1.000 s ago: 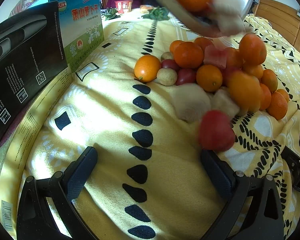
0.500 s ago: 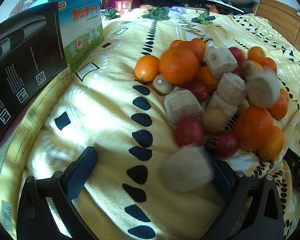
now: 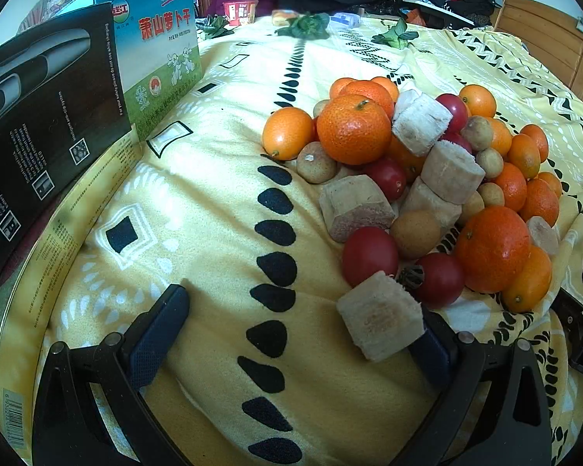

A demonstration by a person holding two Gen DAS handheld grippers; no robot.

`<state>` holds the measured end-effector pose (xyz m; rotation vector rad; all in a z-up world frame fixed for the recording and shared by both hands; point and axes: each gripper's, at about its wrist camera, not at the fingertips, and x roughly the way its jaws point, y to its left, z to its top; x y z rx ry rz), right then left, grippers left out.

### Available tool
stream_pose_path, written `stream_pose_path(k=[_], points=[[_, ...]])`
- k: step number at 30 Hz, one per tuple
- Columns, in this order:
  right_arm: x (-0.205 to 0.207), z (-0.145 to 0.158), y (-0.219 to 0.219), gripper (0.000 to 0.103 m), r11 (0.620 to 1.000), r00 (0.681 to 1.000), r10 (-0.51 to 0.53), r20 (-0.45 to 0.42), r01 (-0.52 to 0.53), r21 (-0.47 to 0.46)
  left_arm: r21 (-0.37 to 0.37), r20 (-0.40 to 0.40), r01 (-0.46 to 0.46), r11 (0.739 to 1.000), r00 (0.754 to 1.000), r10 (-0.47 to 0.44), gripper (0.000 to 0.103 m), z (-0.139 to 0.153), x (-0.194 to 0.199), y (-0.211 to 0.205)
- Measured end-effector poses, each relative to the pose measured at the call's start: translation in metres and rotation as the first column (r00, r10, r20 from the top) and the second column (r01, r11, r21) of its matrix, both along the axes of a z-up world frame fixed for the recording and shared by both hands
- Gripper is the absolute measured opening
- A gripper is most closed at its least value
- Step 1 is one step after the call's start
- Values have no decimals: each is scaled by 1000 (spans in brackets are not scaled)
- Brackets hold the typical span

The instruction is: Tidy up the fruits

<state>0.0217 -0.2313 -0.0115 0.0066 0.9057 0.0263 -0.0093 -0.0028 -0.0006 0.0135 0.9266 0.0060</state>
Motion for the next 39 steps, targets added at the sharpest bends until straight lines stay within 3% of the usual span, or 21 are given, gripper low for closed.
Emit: stream_pose_path(k=[39], points=[[-11,2,-2,103,1000,1000,-7,12,7,5,5,0,-2,1000,1000,2,103,-2,0,-1]])
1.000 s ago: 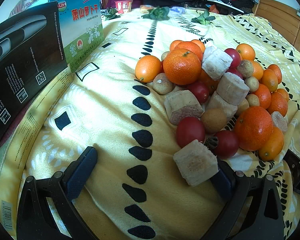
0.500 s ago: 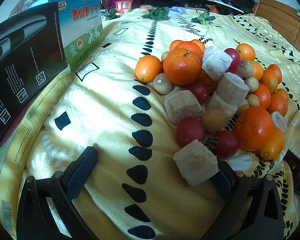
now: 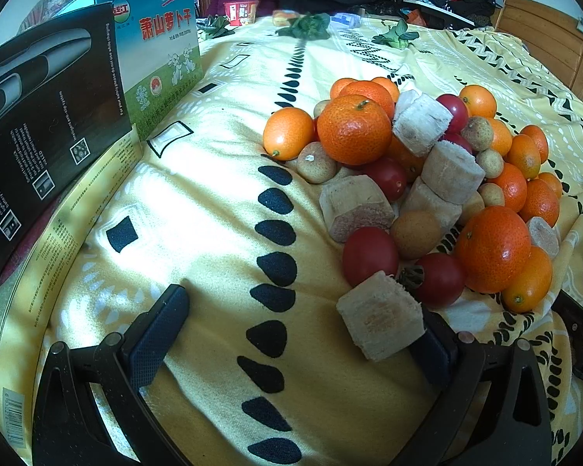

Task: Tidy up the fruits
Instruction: 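Move the right tool toward a tan cut chunk in the pile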

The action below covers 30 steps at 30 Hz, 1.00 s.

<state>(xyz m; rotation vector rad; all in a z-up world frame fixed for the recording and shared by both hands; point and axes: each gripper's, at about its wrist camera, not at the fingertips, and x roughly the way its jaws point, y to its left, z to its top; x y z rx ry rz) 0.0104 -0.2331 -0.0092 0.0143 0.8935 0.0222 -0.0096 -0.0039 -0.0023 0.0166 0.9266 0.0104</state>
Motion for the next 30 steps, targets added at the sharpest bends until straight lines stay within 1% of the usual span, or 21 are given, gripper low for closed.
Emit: stream_pose_path(k=[8,12,14,15,16,17,19,21,23,25,26,27,28,30], points=[[-3,0,-1,103,1000,1000,4,4,-4,12,-4,1,1,1000,1000,-1,103,1,0,0],[-4,0,-1,103,1000,1000,3,0,-3,4,12,-23,3,1000,1000,-3,103,3,5,-3],[-3,2,-1,103,1000,1000,6,-11,-6,8,-8,-57,7,1000,998,-7,103,5,9,1],[-5,4,-1,103,1000,1000,9,-22,-8,8,-32,-88,18,999,996,-21,103,8,10,4],[-8,8,-1,103,1000,999,12,-32,-11,10,-62,-116,42,997,992,-49,103,10,9,8],[-11,12,-1,101,1000,999,17,-34,-17,12,-98,-127,74,992,988,-86,103,13,6,12],[-24,28,2,89,998,999,52,0,-52,34,-157,-89,127,979,986,-142,103,19,-5,22],[-36,44,9,87,993,993,106,42,-108,57,-167,-44,139,976,988,-148,102,24,-19,32],[-43,55,21,83,979,982,172,71,-179,94,-177,-13,127,976,991,-132,102,29,-31,40],[-39,55,35,67,961,969,241,61,-247,128,-197,7,119,973,993,-120,102,34,-41,41],[-35,52,42,62,951,963,266,41,-269,153,-193,16,128,973,992,-128,101,37,-45,40],[-29,48,47,53,942,959,281,21,-280,188,-177,27,144,974,990,-141,100,41,-49,37],[-22,42,52,47,930,955,298,0,-290,226,-167,36,162,973,987,-158,100,44,-51,34],[-12,35,56,48,932,957,290,-21,-278,232,-185,41,188,965,982,-183,95,50,-50,33]])
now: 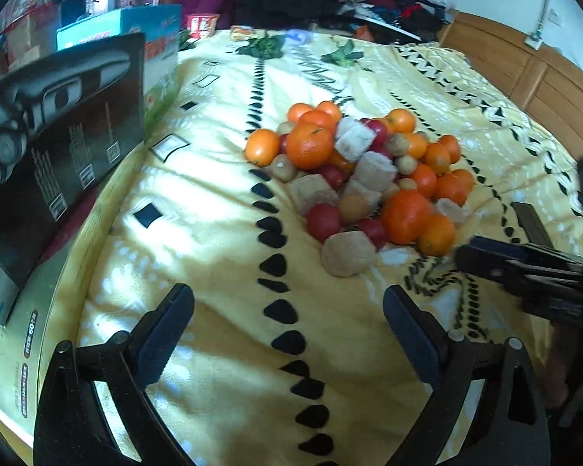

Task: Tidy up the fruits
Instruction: 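Move the right tool toward a tan cut chunk in the pile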

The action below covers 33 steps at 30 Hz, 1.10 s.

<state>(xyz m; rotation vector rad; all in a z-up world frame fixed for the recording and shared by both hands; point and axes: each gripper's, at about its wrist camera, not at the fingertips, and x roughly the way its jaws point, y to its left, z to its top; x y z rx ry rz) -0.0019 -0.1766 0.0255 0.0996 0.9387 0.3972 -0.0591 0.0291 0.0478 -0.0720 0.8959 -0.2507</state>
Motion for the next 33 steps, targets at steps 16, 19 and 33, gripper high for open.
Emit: stream_pose_path(k=[16,19,33], points=[[27,-11,10,52,998,999,35,-8,-36,-56,-82,-58,23,996,998,-28,84,-8,17,-8],[26,-8,7,55,994,994,69,-84,-76,-82,-86,-66,19,996,997,-25,85,-10,18,-5],[-63,11,-18,68,996,998,67,1,-67,-55,-106,-46,22,994,999,-27,86,-11,16,-3]])
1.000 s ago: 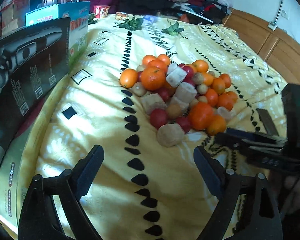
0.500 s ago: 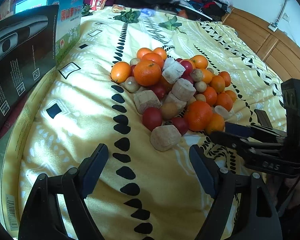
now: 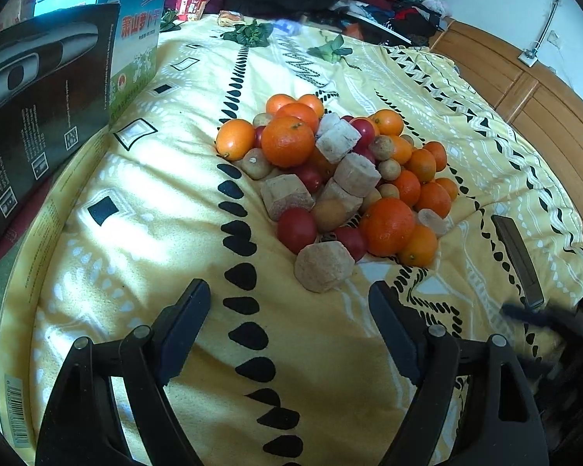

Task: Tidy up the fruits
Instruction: 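Move the right tool toward a tan cut chunk in the pile, then close the right tool on the tan cut chunk and lift it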

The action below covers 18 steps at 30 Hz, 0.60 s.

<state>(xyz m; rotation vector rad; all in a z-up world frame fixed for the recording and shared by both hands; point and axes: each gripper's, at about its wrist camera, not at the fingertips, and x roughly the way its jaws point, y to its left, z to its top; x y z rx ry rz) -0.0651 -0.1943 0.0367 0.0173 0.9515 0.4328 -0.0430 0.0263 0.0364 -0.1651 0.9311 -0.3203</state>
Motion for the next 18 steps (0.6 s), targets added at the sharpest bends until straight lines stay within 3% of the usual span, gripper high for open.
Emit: stream_pose_path(k=[3,4,7,9,18], points=[[32,25,-7,63,999,995,-37,92,34,32,-4,-4,-4,1000,1000,4,86,-1,2,-2],[53,23,-11,51,998,994,-66,88,65,19,-1,-5,0,1000,1000,0,86,0,3,-3],[93,7,-14,32,996,995,-92,27,92,-1,4,-11,20,1000,1000,-20,85,-1,5,-8],[110,-8,-11,25,997,997,-74,-16,74,-35,3,-12,32,999,999,-32,84,-1,6,-10],[119,-24,-7,32,999,998,-17,-56,15,-28,-9,-27,29,1000,999,-29,85,-9,9,-13]])
